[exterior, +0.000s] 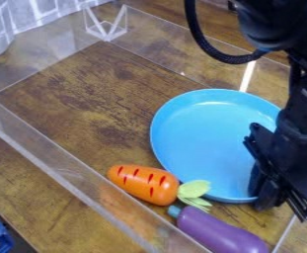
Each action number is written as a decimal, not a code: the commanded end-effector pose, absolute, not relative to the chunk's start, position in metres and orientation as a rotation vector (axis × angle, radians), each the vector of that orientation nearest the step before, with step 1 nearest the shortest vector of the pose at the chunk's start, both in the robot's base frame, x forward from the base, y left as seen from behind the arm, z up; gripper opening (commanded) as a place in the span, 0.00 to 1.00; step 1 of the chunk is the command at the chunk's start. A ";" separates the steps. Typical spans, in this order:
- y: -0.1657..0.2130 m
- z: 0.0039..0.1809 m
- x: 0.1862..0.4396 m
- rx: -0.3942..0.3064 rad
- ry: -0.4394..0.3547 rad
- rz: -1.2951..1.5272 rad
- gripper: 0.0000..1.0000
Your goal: Remove the lemon from the blue tray and put it on the table
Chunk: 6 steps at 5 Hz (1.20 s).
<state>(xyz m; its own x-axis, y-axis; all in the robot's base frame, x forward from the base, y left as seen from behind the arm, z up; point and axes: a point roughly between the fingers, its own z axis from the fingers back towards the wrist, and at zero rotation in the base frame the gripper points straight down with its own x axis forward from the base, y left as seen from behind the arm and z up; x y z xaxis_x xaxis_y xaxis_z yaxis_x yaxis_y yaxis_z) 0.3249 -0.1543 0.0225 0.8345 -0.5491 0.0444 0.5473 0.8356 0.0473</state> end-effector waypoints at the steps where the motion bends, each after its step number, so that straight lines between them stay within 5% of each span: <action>1: -0.139 0.029 0.324 0.034 -0.026 -0.580 0.00; 5: -0.114 0.095 0.315 0.047 -0.065 -0.476 0.00; 6: -0.117 0.086 0.312 0.026 -0.075 -0.429 0.00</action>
<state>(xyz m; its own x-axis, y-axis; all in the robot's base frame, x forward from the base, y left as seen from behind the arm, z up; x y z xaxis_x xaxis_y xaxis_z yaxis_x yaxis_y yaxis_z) 0.3079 -0.1173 0.0665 0.9013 -0.4333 0.0024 0.4328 0.9006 0.0408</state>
